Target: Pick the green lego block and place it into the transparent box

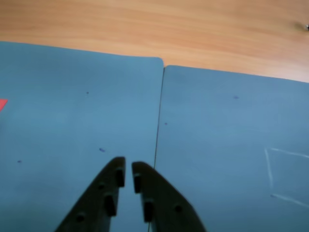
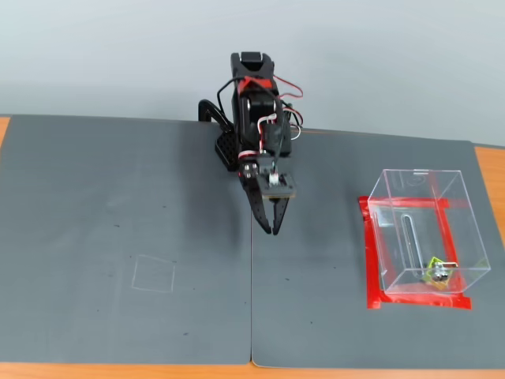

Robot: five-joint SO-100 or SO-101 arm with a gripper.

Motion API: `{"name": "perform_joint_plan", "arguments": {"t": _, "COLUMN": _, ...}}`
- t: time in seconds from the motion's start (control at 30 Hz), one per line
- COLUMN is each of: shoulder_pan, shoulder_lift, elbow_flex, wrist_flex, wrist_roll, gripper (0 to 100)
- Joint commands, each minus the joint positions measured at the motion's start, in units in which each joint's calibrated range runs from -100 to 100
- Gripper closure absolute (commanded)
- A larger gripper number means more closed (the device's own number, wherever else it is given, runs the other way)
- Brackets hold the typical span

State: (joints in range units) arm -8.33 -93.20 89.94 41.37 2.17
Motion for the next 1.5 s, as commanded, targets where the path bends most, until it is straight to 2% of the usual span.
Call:
{"name": "perform_joint_plan", "arguments": {"t": 0.0, "shoulder_pan": 2.47, "shoulder_lift": -5.95, "elbow_flex": 4.81, "wrist_flex": 0.04, "wrist_roll": -0.06, "gripper": 98}}
{"name": "perform_joint_plan", "arguments": {"t": 0.33, "shoulder_pan": 3.89, "shoulder_lift": -6.37, "elbow_flex": 9.79, "wrist_flex": 0.12, "wrist_roll": -0.06, "gripper": 98}}
{"name": "perform_joint_plan", "arguments": {"t": 0.57, "shoulder_pan": 4.56, "shoulder_lift": -6.37, "elbow_flex": 9.79, "wrist_flex": 9.67, "wrist_roll": 0.14, "gripper": 98}}
{"name": "perform_joint_plan", "arguments": {"t": 1.47, "shoulder_pan": 4.49, "shoulder_lift": -6.20, "elbow_flex": 9.79, "wrist_flex": 9.76, "wrist_roll": 0.35, "gripper": 98}}
